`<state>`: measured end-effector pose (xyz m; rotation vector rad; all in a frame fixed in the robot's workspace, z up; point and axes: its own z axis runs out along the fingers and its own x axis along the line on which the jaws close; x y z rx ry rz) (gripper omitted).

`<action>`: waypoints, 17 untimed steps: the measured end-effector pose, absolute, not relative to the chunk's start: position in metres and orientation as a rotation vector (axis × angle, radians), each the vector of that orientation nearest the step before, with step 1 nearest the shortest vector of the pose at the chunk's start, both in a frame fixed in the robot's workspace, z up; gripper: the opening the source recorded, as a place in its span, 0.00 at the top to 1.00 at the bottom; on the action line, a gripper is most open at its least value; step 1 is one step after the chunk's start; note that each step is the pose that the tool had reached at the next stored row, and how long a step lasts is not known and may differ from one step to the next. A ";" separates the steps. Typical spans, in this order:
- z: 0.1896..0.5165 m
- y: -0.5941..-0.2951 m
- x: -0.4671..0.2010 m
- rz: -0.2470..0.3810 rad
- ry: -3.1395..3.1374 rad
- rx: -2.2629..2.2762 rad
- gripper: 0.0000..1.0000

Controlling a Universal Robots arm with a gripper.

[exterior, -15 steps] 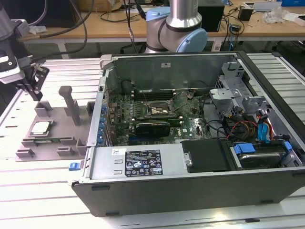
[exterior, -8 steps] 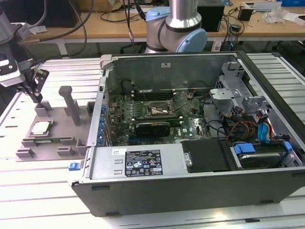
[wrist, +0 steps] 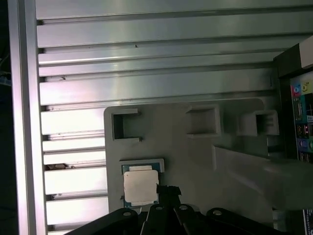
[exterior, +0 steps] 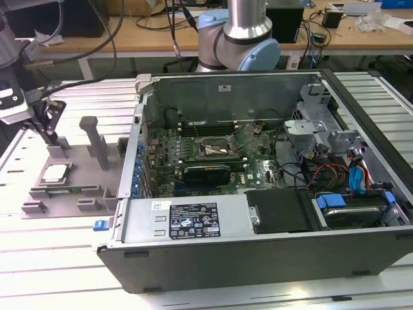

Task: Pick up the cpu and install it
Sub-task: 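Pick up the cpu and move it towards the insertion slot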

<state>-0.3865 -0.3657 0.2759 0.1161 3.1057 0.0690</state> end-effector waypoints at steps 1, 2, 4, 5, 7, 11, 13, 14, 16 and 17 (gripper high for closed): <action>0.274 -0.366 -0.387 0.069 3.106 0.116 0.89; 0.271 -0.366 -0.389 0.069 3.106 0.116 0.89; 0.267 -0.366 -0.391 0.069 3.106 0.116 0.89; 0.265 -0.366 -0.392 0.069 3.106 0.116 0.89; 0.262 -0.367 -0.394 0.069 3.106 0.116 0.89; 0.254 -0.368 -0.400 0.069 3.106 0.116 0.89; 0.250 -0.369 -0.403 0.069 3.106 0.116 0.89; 0.249 -0.369 -0.404 0.069 3.105 0.116 0.89; 0.246 -0.369 -0.406 0.069 3.105 0.116 0.89; 0.245 -0.369 -0.406 0.069 3.105 0.116 0.89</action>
